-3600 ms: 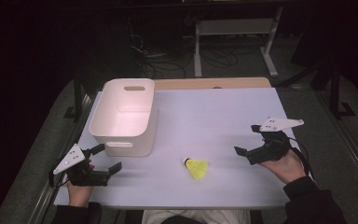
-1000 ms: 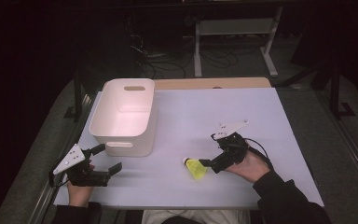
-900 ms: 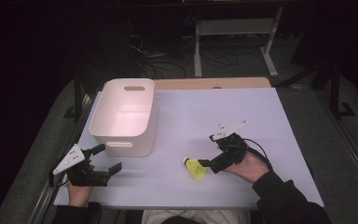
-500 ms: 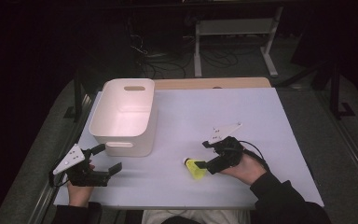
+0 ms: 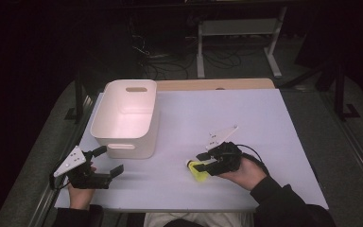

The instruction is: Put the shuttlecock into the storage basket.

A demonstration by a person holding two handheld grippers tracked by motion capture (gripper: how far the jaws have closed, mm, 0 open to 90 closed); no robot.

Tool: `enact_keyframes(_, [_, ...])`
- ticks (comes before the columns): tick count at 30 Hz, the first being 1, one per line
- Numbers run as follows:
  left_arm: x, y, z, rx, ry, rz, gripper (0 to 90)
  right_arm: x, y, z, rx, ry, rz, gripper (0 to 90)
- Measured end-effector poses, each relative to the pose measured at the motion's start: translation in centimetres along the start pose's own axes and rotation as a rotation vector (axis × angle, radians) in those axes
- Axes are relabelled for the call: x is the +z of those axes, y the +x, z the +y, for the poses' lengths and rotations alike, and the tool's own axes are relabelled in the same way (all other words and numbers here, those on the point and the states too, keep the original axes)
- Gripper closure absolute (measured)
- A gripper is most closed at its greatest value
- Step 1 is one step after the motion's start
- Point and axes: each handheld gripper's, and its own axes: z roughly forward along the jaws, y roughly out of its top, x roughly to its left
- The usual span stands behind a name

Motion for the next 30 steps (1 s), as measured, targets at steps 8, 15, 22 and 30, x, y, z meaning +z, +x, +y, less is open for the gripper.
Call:
enact_keyframes(8, [0.0,0.0,0.0,0.0,-0.001,0.001,0.0,0.5,0.7,0.3,-0.009,0.008,0.008,77.4])
enact_keyframes(15, [0.0,0.0,0.0,0.0,-0.001,0.0,0.0,1.2,1.3,0.3,-0.005,0.025,0.011,85.8])
enact_keyframes(22, [0.0,0.0,0.0,-0.001,-0.002,0.0,0.0,2.1,1.9,-0.1,0.011,0.047,0.011,88.1])
enact_keyframes(30, [0.0,0.0,0.0,-0.001,-0.002,-0.001,0.0,3.3,2.5,-0.9,0.038,0.091,0.012,88.5])
